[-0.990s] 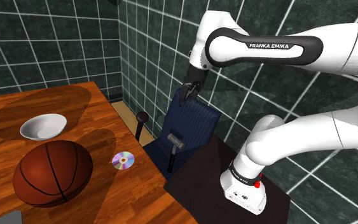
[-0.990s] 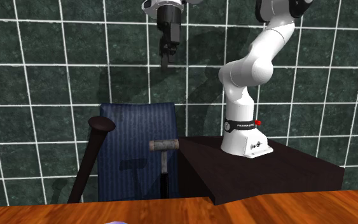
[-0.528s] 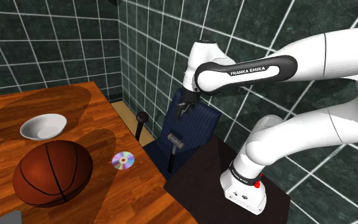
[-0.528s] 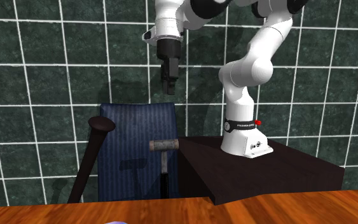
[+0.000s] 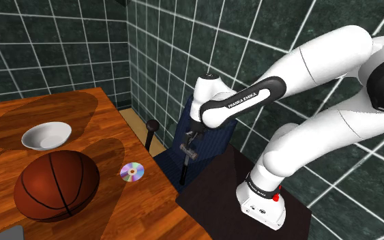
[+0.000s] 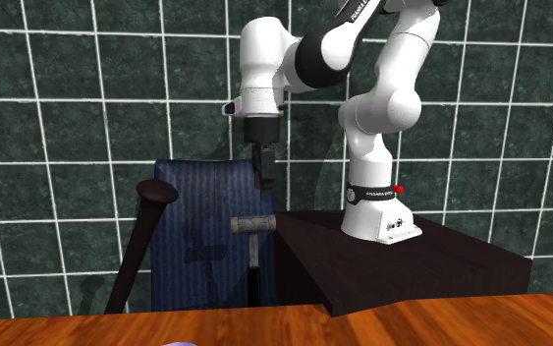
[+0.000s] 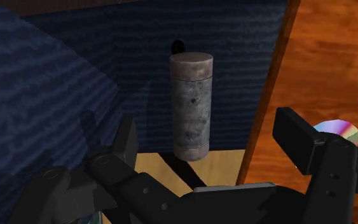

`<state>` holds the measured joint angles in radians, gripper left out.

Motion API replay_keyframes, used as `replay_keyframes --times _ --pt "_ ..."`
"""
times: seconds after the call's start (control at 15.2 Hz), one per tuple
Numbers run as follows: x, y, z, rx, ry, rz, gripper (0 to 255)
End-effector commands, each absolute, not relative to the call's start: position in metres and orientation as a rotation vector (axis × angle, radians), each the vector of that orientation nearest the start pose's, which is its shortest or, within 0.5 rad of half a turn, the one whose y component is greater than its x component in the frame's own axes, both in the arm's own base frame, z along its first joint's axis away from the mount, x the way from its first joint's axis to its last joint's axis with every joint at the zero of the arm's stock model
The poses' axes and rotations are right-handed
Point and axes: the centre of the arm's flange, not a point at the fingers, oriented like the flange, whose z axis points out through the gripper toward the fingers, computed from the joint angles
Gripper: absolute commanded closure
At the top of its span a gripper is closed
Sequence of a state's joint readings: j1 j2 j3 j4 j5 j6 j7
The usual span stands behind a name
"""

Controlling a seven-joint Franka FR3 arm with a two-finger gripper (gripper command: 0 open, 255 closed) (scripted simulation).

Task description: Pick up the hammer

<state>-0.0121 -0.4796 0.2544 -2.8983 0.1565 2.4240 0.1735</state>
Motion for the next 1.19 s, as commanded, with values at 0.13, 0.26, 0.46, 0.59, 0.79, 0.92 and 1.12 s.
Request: replay_keyframes --times 0.13,0.26,0.46,0.59,0.79,0.92,1.12 --pt "0.324 0.066 0.271 -3.16 0.149 0.006 0" --pt "0.324 0.066 0.261 -3.16 0.149 0.006 0" --pt "0.324 0.066 0.245 -3.16 0.149 0.006 0" --pt "0.324 0.066 0.237 -3.16 0.149 0.006 0" --pt "0.323 0.066 0.236 -3.16 0.149 0.006 255" --pt "0.323 0.066 0.236 -3.16 0.149 0.006 255" --pt "0.323 0.066 0.236 -3.16 0.149 0.006 255"
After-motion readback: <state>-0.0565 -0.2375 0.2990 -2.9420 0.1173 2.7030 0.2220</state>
